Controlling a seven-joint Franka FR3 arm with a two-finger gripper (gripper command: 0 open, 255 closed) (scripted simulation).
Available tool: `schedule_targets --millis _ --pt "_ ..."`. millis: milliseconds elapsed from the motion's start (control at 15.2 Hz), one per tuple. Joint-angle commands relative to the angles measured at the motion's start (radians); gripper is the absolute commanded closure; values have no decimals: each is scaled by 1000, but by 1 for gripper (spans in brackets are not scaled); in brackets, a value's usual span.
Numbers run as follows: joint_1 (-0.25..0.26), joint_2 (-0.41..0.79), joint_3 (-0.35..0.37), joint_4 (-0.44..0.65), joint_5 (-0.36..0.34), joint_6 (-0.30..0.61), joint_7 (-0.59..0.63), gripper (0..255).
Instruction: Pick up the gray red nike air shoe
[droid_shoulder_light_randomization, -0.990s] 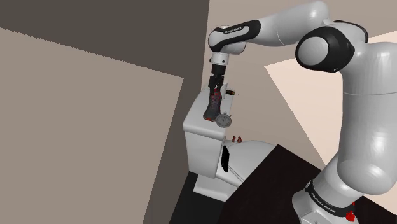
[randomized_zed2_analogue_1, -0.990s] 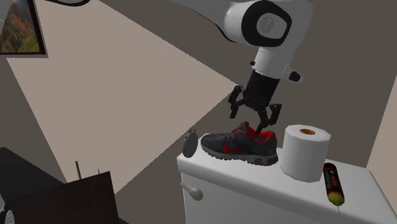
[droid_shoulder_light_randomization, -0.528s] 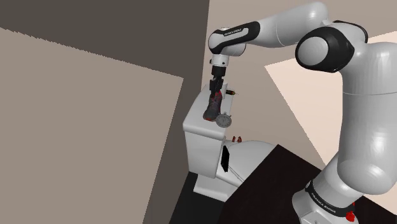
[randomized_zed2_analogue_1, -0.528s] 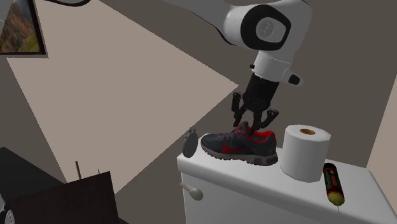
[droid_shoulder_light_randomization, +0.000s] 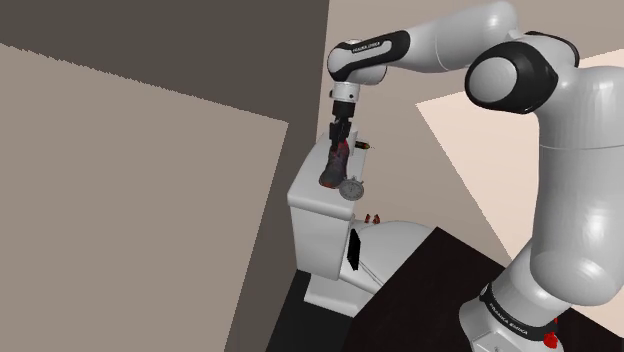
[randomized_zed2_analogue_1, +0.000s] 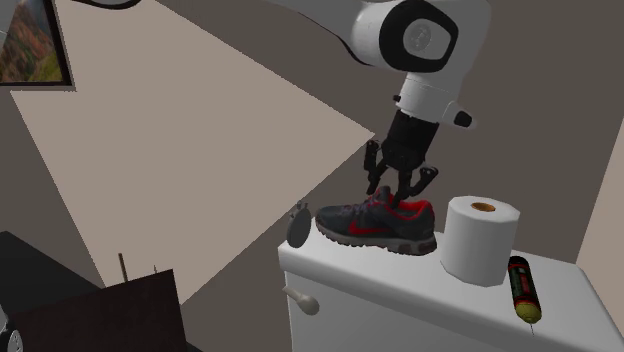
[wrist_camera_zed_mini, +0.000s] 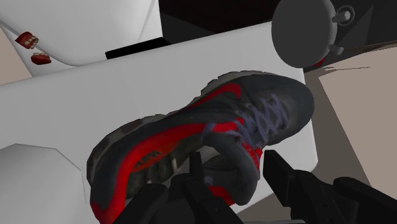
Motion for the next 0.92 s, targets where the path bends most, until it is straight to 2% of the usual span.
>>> schedule_targets --millis 0,726,858 --pt "-1 -6 -1 18 -2 -23 4 255" --pt "-7 -31 -3 128 -9 -154 31 255" --pt "-7 -31 -3 130 -9 -156 31 255"
